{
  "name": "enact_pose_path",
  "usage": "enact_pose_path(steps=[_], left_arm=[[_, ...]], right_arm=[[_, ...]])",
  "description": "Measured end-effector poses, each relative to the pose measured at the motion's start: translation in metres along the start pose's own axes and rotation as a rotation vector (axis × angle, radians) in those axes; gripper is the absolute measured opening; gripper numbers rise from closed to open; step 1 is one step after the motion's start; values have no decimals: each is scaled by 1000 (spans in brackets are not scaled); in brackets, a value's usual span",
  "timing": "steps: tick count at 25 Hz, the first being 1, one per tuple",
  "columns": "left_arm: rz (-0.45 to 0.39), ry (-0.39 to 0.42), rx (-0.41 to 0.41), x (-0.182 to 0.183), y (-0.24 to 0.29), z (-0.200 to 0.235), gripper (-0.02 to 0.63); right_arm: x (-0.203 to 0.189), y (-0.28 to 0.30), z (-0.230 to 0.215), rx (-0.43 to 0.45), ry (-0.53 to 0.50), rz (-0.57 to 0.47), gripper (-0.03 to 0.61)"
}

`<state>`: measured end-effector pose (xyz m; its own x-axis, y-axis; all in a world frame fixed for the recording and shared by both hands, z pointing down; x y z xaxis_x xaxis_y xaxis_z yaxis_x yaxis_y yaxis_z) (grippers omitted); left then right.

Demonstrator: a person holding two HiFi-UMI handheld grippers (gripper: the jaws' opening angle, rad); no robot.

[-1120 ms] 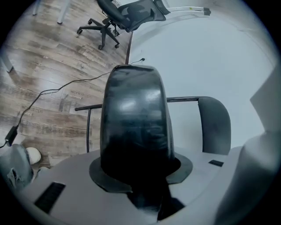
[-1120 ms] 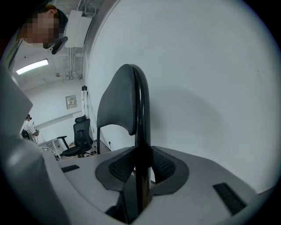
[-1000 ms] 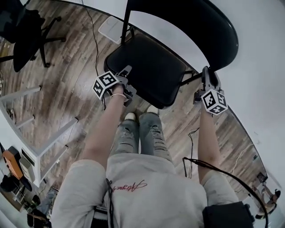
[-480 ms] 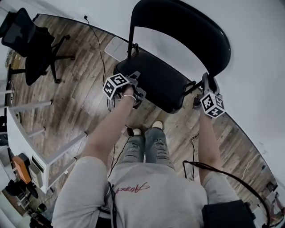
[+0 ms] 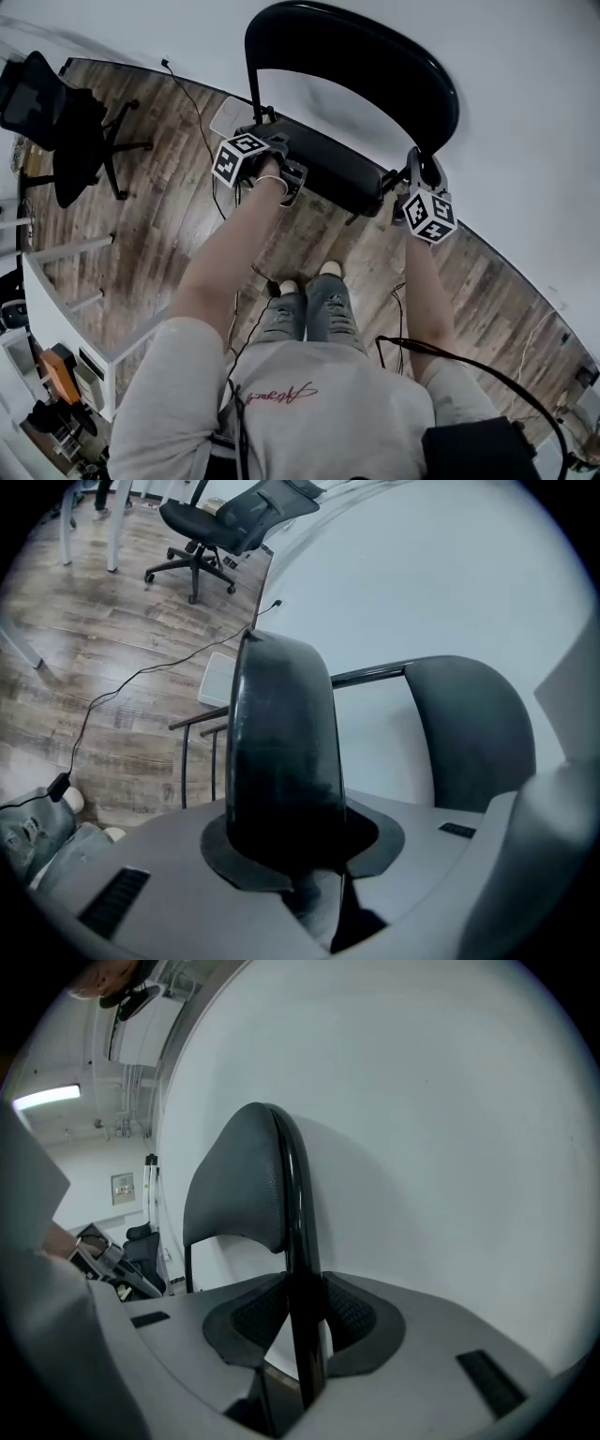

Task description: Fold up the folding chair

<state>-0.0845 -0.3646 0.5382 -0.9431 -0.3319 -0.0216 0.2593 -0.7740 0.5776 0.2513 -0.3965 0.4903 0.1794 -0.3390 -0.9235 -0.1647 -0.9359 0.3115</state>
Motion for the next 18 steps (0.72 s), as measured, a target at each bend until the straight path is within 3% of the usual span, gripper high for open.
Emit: enact_pose_path(steps=[12,18], left_arm=[[-4,13,238,6,59,-56,130],[-11,32,315,9,77,-69,130]], right_arm=[[20,11,2,-70,-57,30,98],[24,15,3,-132,-72,41,98]])
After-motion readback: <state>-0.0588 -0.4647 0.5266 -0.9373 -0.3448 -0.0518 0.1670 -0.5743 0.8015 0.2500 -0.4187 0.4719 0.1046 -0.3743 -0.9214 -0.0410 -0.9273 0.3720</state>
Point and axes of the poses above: the fingertips, and each gripper's own axes: y forward along the fingers, z to its left, x out of its top, the point moved 3 cm from there along -y, backward along the fingers, and after that the axes turned 10 degrees about -x, right-handed, at the moved point
